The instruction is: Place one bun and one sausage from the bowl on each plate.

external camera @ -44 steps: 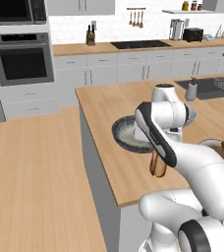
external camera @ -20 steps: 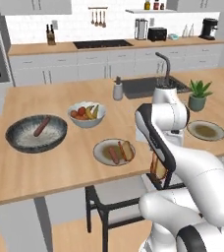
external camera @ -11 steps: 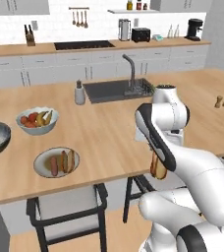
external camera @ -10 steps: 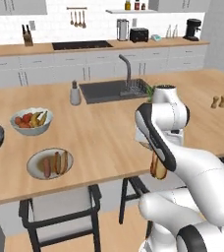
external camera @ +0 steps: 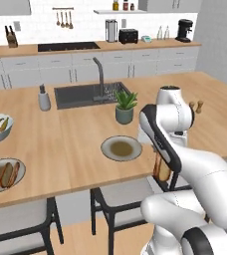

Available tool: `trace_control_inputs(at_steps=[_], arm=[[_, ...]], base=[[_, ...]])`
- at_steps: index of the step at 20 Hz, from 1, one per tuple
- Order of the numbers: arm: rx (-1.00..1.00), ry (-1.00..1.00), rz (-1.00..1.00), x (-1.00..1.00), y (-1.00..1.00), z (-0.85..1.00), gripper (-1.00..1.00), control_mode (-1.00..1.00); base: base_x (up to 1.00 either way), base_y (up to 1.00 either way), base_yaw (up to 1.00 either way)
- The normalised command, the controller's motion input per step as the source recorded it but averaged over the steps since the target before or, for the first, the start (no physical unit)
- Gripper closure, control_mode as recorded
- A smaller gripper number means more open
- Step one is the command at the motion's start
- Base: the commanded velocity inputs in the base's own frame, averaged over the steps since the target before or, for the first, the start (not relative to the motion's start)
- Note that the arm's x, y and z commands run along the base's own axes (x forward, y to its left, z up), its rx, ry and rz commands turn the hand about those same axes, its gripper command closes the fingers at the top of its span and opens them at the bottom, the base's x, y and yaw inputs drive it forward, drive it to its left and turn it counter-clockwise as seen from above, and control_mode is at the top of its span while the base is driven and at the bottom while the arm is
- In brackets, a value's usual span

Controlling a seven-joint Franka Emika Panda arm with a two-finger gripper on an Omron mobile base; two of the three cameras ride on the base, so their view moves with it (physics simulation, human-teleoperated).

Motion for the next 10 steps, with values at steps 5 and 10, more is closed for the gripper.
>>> trace_control_inputs(at_steps=[5, 10], arm=[[0.0, 0.0, 0.0, 0.0, 0.0, 0.0, 1.0, 1.0], [0.0, 0.0, 0.0, 0.0, 0.0, 0.0, 1.0, 1.0]], base=[[0.61, 0.05, 0.0], [0.74, 0.43, 0.05]])
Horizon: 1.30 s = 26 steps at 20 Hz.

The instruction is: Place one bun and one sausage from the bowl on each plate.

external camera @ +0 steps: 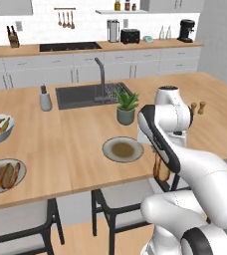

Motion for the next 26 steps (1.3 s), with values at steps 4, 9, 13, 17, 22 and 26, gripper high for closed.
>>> trace_control_inputs(at_steps=[4, 9, 13, 17, 22, 26], arm=[[0.0, 0.0, 0.0, 0.0, 0.0, 0.0, 1.0, 1.0], [-0.02, 0.0, 0.05, 0.36, 0.37, 0.0, 1.0, -1.0], [0.0, 0.0, 0.11, 0.84, 0.36, 0.0, 1.0, -1.0], [0.0, 0.07, 0.12, 1.0, 0.14, 0.0, 1.0, -1.0], [0.0, 0.19, 0.01, 1.0, 0.14, -0.08, 1.0, -1.0], [0.0, 0.12, 0.02, 0.91, 0.34, -0.18, 1.0, -1.0]], base=[[0.41, 0.67, 0.06], [0.07, 0.12, 0.01], [0.0, 0.0, 0.0], [0.0, 0.0, 0.0], [0.0, 0.0, 0.0], [0.0, 0.0, 0.0]])
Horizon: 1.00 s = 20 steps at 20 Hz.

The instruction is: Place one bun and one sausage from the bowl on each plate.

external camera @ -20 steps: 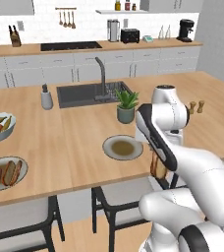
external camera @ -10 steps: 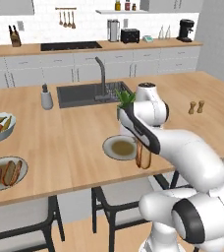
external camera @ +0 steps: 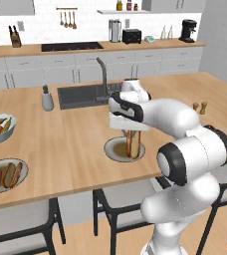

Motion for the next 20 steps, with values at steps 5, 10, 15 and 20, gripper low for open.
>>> trace_control_inputs(at_steps=[5, 10, 15, 20], arm=[[-0.01, 0.18, 0.05, 0.8, 0.11, -0.36, 1.0, -1.0], [0.0, 0.01, 0.01, 0.5, 0.0, -0.5, 1.0, -1.0], [0.0, 0.0, 0.0, 0.09, 0.17, -0.35, 1.0, -1.0], [0.0, 0.01, 0.0, 0.09, 0.13, -0.37, 1.0, -1.0]], base=[[0.0, 0.0, 0.0], [0.0, 0.0, 0.0], [0.0, 0.0, 0.0], [0.0, 0.0, 0.0]])
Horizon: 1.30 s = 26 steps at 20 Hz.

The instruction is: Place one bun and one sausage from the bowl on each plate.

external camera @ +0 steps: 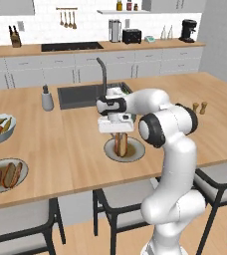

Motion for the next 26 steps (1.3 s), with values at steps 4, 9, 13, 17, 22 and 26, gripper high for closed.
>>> trace_control_inputs(at_steps=[4, 9, 13, 17, 22, 26], arm=[[0.0, 0.03, 0.0, 0.21, 0.0, -0.25, 1.0, -1.0], [0.0, 0.01, 0.0, 0.45, 0.0, -0.15, 1.0, -1.0], [0.0, 0.02, 0.0, 0.42, 0.01, -0.2, -1.0, -1.0], [0.0, 0.01, 0.0, 0.32, 0.0, -0.19, -1.0, -1.0], [0.0, 0.0, 0.0, 0.16, 0.0, -0.05, -1.0, -1.0], [-0.05, -0.04, 0.0, -0.03, 0.15, 0.19, -1.0, -1.0]], base=[[0.0, 0.0, 0.0], [0.0, 0.0, 0.0], [0.0, 0.0, 0.0], [0.0, 0.0, 0.0], [0.0, 0.0, 0.0], [0.0, 0.0, 0.0]])
